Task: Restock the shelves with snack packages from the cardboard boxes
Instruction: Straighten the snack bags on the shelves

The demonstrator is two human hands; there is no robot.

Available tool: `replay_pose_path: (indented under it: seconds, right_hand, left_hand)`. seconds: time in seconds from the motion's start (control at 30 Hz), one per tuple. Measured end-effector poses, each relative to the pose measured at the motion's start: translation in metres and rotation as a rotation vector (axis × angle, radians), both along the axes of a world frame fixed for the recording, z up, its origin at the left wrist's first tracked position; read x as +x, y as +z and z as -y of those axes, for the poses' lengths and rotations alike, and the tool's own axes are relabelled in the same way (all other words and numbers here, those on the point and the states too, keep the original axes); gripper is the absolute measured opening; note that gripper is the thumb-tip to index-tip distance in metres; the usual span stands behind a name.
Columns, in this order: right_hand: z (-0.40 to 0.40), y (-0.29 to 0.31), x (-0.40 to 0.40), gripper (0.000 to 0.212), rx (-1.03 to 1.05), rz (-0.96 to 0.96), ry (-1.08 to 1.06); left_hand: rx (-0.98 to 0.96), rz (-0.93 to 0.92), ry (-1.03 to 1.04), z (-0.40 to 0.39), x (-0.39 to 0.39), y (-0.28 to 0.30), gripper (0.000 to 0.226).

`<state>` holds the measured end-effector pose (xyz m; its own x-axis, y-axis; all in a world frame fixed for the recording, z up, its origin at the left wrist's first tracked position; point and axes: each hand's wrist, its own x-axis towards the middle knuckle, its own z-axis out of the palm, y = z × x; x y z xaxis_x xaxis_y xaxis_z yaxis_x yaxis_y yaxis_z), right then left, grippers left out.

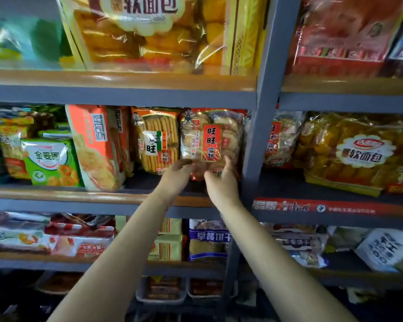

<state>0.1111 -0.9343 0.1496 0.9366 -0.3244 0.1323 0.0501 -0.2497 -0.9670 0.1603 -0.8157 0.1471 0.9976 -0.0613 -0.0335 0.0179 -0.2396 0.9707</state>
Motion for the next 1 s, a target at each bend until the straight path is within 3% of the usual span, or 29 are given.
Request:
replay_pose_path:
  seconds: [0.03, 0.4, 0.63, 0.77, 0.9, 1.0]
  right_hand:
    - [-0.002, 0.001, 0.005, 0.071, 0.008, -0.031, -0.012]
    - [-0.016, 0.011, 0.054, 0.067, 0.057, -0.109, -0.223]
    - [-0.007, -0.001, 0.052, 0.063, 0.032, -0.097, -0.176]
    - [-0.009, 0.002, 0.034, 0.061, -0.094, -0.099, -0.162]
    - [-0.025, 0.002, 0.025, 0.047, -0.283, 0.042, -0.125]
    - [-0.047, 0.006, 0.039, 0.053, -0.293, 0.032, 0.044]
  left_hand:
    - [-0.001, -0.011, -0.029, 0.001, 0.001, 0.004, 0.054]
    - [-0.122, -0.079, -0.055, 0.011, 0.026, 0.010, 0.054]
    - [-0.080, -0.045, -0.130, 0.003, 0.020, 0.009, 0.049]
    - [0.068, 0.094, -0.146, -0.017, 0.014, 0.001, 0.046]
    - [0.275, 0.318, 0.104, -0.057, 0.021, -0.014, 0.041]
    - [0.443, 0.391, 0.172, -0.075, 0.025, -0.020, 0.052]
